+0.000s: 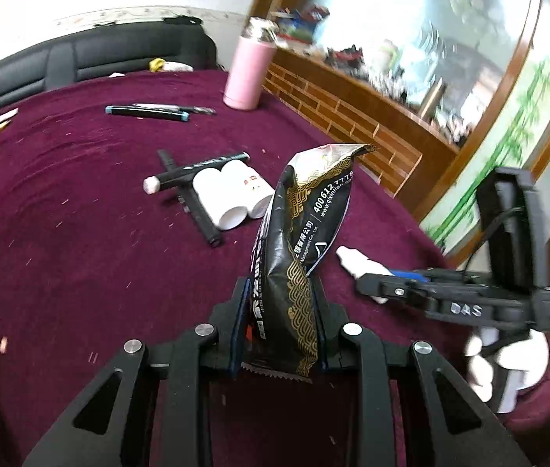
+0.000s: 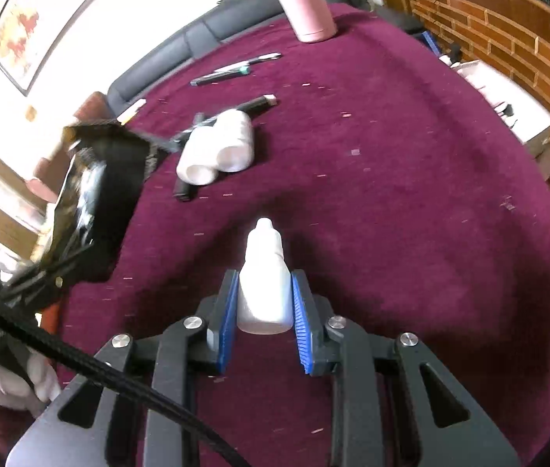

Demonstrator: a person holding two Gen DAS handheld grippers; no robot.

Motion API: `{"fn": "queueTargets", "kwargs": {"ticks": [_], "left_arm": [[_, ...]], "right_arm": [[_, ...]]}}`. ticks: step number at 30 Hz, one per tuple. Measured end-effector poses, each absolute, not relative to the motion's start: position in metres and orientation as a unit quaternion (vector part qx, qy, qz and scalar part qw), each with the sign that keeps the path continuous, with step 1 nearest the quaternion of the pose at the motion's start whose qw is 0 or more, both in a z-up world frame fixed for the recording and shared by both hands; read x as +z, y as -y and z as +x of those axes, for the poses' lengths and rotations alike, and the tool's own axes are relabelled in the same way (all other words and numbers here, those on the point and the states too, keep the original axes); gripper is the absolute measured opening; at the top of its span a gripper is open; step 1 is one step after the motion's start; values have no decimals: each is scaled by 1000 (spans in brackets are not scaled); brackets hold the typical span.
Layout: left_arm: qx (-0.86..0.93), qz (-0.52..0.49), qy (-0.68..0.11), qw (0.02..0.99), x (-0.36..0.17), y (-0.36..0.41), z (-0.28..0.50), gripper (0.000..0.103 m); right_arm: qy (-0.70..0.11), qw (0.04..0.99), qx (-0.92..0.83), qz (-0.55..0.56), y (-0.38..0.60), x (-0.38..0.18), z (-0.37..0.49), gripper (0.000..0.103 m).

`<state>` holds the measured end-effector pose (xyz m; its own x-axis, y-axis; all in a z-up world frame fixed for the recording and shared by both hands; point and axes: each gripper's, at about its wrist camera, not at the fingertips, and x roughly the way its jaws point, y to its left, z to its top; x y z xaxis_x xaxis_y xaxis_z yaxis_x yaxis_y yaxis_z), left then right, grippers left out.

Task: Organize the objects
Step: 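Carry the snack packet and dropper bottle over the tray and open both tools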

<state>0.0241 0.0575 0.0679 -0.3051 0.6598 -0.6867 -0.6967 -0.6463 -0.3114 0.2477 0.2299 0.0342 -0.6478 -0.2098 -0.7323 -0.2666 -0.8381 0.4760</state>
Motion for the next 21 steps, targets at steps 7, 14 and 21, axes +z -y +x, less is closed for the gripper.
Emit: {"fn": "queueTargets", "kwargs": {"ticks": [7, 14, 21], "left_arm": [[834, -390, 57, 385, 92, 31, 53, 24], [884, -373, 113, 258, 94, 157, 71, 24], [903, -380, 164, 119, 70, 276, 96, 24]], "right_arm": [[-266, -59, 867, -418, -174, 57, 231, 24], [-233, -155, 857, -433, -89, 74, 196, 24], [-190, -227, 841, -453, 1, 79, 163, 24]]}}
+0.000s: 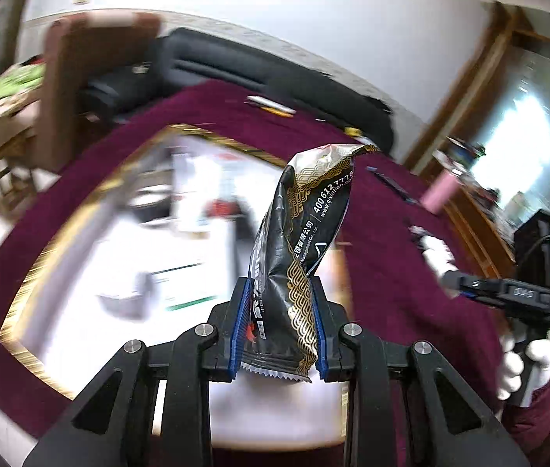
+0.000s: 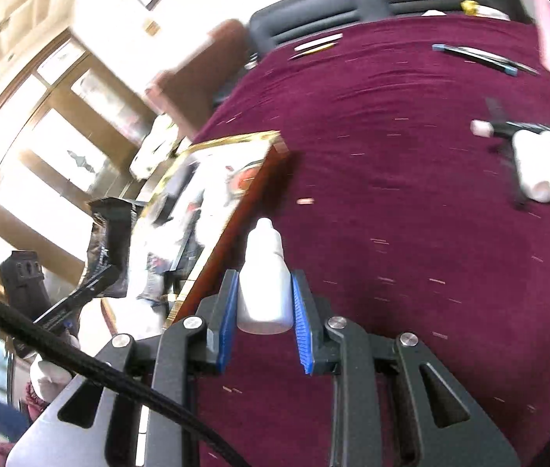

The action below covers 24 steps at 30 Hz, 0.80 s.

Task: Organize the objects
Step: 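Carry the snack packet and dropper bottle over the tray and open both tools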

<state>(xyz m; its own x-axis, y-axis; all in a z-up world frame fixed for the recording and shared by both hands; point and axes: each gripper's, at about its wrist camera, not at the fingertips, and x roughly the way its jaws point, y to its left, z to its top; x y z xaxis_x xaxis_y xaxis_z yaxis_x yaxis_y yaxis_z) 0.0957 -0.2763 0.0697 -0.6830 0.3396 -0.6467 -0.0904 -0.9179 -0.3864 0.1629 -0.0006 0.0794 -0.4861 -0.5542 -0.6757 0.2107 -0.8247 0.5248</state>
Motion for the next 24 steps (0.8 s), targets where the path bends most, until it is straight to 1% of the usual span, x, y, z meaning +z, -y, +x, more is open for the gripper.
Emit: {"fn": "queueTargets", "kwargs": {"ticks": [4, 10, 18, 24], "left_arm": [[901, -392, 167, 76, 56, 307, 101, 24], [896, -408, 169, 52, 41, 321, 99, 24], [891, -417, 172, 52, 38, 326, 99, 24], [890, -419, 172, 59, 37, 327, 98, 24]], "right_arm": [[175, 262, -825, 468, 48, 76, 141, 24], [154, 297, -802, 496, 114, 63, 113, 25], [128, 300, -787, 523, 174, 45, 85, 25], [117, 289, -786, 533, 184, 39, 78, 25]]}}
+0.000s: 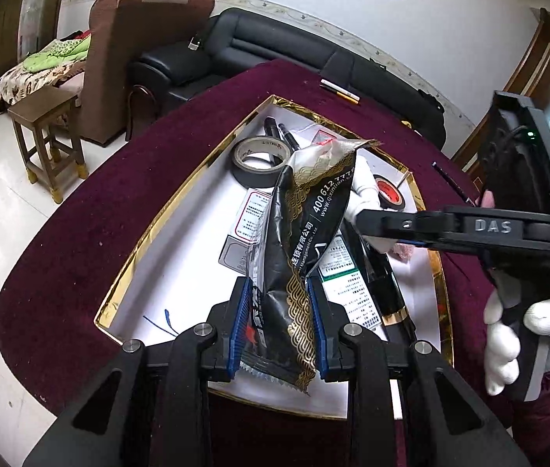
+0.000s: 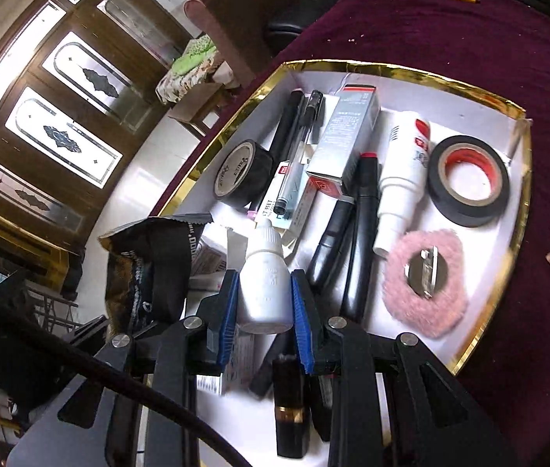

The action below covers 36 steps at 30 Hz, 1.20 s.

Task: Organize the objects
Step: 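Carry the snack packet and dropper bottle over the tray and open both tools, then move both tools to the pill bottles while the right tool grasps the red-labelled pill bottle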

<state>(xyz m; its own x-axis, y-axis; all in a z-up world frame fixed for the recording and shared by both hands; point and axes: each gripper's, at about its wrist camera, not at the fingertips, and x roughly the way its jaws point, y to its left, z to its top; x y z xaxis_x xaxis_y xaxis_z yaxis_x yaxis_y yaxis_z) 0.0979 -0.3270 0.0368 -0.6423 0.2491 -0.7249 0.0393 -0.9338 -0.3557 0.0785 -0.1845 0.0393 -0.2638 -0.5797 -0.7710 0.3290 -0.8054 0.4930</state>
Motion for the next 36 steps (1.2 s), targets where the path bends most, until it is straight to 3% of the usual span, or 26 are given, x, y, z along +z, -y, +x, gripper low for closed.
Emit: {"fn": "queueTargets", "kwargs": {"ticks": [8, 14, 28, 36], "left_arm": [[890, -414, 184, 57, 37, 337, 99, 26], [893, -407, 185, 57, 42, 339, 101, 53], [914, -336, 225, 38, 74, 363, 126, 54], [918, -283, 245, 132, 107, 335, 130, 63]], "right_arm": [[106, 275, -788, 541, 188, 39, 79, 25], [107, 268, -789, 542, 190, 40, 81, 25], [125, 279, -793, 526, 175, 56, 102, 26], [151, 256, -813, 501, 110, 66, 134, 26]]}}
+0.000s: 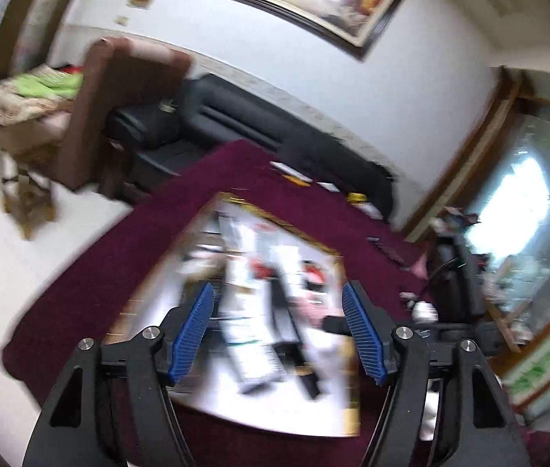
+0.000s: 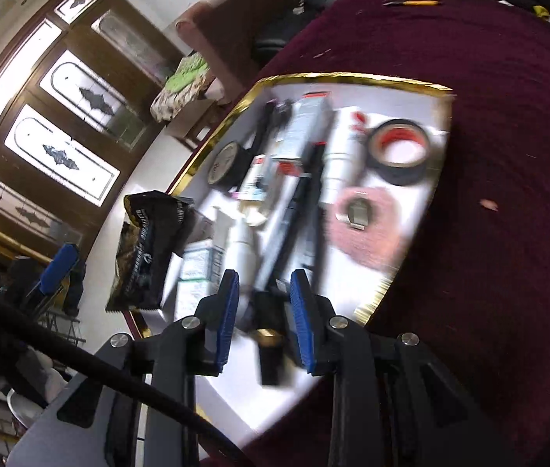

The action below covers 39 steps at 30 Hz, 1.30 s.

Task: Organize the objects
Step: 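Move both tools to the pill bottles while the right tool grasps the red-labelled pill bottle, then grasp the white QR-labelled pill bottle with the left tool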

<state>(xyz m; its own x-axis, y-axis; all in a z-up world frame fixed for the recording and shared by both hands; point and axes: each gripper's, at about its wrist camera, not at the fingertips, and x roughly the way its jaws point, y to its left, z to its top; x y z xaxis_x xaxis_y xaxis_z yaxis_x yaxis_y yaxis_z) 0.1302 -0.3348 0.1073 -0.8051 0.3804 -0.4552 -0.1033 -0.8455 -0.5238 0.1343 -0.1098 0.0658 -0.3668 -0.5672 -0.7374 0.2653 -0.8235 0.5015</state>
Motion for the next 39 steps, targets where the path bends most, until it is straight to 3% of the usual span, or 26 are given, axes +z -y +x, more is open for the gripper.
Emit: {"fn": "queueTargets", "kwargs": {"ticks": [3, 6, 16, 30, 39], "left_arm": [[888, -296, 286, 204, 109, 315, 116, 63], [861, -318, 302, 259, 110, 281, 98, 70], [814, -401, 246, 341, 101, 148, 48, 70], [811, -441, 155, 353, 95, 65, 43, 70], [812, -430, 38, 393, 98, -28, 14, 70]], "right_arm": [[154, 226, -830, 487, 72, 70, 152, 26], [169, 178, -847, 472, 11, 72, 173, 25], [205, -66, -880, 423, -193, 79, 186, 34], [188, -87, -843, 496, -228, 32, 92, 33], [252, -88, -842, 469, -260, 28, 143, 33]]}}
